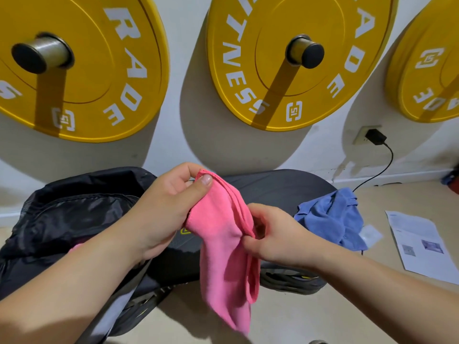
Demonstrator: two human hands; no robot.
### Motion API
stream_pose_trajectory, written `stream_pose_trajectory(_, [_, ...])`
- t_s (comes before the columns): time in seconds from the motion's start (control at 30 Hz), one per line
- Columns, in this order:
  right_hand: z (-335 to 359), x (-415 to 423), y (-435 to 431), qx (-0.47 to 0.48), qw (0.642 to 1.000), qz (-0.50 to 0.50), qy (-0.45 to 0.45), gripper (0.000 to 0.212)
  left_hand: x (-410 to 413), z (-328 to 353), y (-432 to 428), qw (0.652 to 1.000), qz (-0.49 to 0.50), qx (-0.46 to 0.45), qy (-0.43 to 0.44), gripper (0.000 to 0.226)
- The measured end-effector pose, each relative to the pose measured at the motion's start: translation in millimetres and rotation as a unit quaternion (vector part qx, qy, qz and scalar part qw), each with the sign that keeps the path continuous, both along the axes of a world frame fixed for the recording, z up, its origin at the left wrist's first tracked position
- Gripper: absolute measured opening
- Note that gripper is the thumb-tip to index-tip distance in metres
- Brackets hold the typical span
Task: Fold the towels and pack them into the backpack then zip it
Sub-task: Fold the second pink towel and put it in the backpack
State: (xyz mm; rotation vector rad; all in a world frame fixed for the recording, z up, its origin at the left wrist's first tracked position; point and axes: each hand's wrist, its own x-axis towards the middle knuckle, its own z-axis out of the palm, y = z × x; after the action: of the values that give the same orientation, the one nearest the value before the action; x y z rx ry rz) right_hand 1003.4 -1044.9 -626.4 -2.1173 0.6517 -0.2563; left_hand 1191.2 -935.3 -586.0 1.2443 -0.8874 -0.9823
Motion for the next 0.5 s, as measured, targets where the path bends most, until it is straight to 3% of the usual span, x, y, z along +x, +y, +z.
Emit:
stream_pose_trajectory(0.07, [-6.1,-2.5,-4.3,-0.012,0.999,-0.012,0.04,0.032,-1.0,2.8,-1.3,1.0,0.001,-0.012,0.02,0.009])
stream_pose_trajectory(0.13, [-14.1,-6.8,-11.4,-0.021,0.997,-0.027,0.069,0.022,0.4,5.2,-1.6,0.999,0.008,-0.018,0.026,0.01])
stream_pose_trajectory(0.23, [-20.8,-15.9,-30.0,0.026,0.995,-0.072,0.066,0.014,10.1,3.6,-1.3,0.999,0.037,-0.013,0.0,0.009])
stream_pose_trajectory(0.33, [-23.3,-32.2,-50.6,0.095,0.991,-0.093,0.032,0.022,26.5,-5.4,0.7,0.995,0.084,0.01,-0.047,0.012])
stream_pose_trajectory(0.5, [-19.6,-56.1,-68.2,0.113,0.987,-0.117,-0.001,0.021,46.1,-18.3,8.2,0.977,0.089,0.061,-0.184,0.023])
